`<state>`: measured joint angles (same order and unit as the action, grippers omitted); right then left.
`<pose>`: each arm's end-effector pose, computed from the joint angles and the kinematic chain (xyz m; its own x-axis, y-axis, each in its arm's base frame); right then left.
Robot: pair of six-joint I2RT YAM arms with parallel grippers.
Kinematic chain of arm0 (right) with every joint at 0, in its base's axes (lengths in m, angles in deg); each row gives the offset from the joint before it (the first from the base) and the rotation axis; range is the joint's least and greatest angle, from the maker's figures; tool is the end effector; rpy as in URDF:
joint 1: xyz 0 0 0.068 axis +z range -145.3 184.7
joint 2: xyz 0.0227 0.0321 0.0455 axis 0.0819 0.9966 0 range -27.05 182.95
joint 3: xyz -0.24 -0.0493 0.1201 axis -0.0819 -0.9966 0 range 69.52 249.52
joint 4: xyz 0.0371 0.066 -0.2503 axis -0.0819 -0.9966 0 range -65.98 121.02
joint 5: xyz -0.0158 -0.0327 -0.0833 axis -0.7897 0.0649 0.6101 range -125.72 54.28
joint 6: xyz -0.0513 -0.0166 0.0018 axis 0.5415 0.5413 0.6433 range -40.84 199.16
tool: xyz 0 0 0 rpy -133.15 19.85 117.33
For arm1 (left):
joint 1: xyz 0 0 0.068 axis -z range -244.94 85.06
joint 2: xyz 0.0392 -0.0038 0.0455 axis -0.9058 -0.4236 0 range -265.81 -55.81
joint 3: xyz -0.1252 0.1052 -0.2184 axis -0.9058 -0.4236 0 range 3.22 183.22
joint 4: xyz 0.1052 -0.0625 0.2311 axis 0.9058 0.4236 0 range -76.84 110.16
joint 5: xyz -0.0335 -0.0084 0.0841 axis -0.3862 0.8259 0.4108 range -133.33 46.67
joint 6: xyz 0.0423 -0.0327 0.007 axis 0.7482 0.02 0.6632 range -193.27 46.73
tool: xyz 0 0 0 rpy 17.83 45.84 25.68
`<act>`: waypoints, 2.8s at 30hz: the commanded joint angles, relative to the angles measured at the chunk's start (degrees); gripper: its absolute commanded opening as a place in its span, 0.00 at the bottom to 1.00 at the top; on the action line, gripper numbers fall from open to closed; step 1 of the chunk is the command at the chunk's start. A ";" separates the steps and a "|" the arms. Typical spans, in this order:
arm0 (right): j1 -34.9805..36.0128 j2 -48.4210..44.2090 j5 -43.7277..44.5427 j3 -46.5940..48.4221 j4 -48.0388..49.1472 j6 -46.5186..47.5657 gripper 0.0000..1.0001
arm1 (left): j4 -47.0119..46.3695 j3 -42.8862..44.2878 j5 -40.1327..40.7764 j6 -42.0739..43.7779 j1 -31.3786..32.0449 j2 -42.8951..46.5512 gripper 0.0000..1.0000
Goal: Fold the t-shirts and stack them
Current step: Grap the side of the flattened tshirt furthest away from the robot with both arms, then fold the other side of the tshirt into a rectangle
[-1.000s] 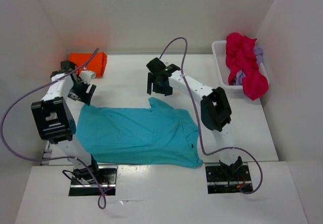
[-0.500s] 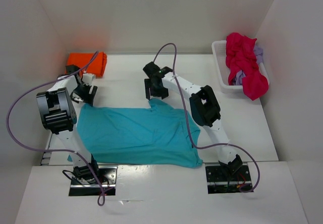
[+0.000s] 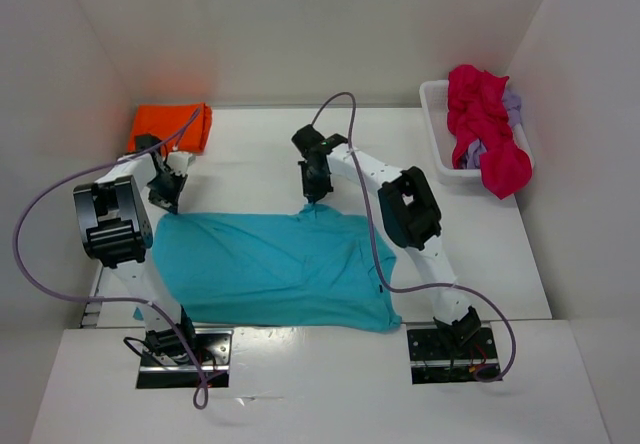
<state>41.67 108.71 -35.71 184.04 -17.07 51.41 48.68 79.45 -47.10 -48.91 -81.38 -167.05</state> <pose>0.3978 0.2995 0.1623 -0.9416 -0.1260 -0.3123 -0.1842 0.9691 0.1642 0.3722 0.1074 0.1649 -0.9316 0.1542 -0.3292 0.1348 0.9876 0.0810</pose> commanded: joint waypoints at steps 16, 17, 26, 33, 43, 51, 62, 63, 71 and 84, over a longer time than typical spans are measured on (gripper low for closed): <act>11.18 -32.84 -3.43 -38.57 8.63 -11.88 0.14 | 2.70 -18.12 6.85 9.21 -0.52 21.59 0.00; 12.06 -33.45 -3.44 -41.19 8.63 -13.37 0.16 | 2.70 -18.91 6.85 9.21 -0.52 22.64 0.00; 21.90 -45.31 -4.33 -53.43 8.11 -20.07 0.41 | 2.70 -24.10 8.52 10.97 -0.52 26.51 0.00; 18.51 -54.39 6.65 -46.69 4.24 -19.28 0.50 | 2.18 -24.63 7.82 11.50 -0.52 27.04 0.00; 15.41 -21.88 14.31 -18.21 -2.26 -6.01 0.42 | 2.18 -24.11 3.78 6.23 0.53 25.11 0.00; 14.36 -14.83 14.23 -16.43 -2.01 -5.48 0.38 | 2.18 -25.16 4.91 6.23 0.54 24.59 0.00; 13.21 -13.07 9.04 -18.89 0.99 -4.42 0.33 | 2.70 -25.16 4.39 6.23 0.54 24.05 0.01; 13.21 -13.07 9.04 -18.89 0.99 -4.42 0.31 | 2.70 -25.16 4.39 6.23 0.54 24.05 0.01; 11.02 -13.07 7.37 -21.09 2.57 -4.95 0.00 | 2.70 -25.16 4.91 6.23 0.54 24.05 0.01; 3.90 -35.18 5.09 -32.06 3.71 -10.92 0.00 | 3.75 -18.31 5.70 6.23 0.54 24.05 0.01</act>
<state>47.40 84.47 -29.48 154.40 -15.24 43.41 51.48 58.35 -40.67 -42.05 -81.12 -142.90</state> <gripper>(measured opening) 0.006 0.010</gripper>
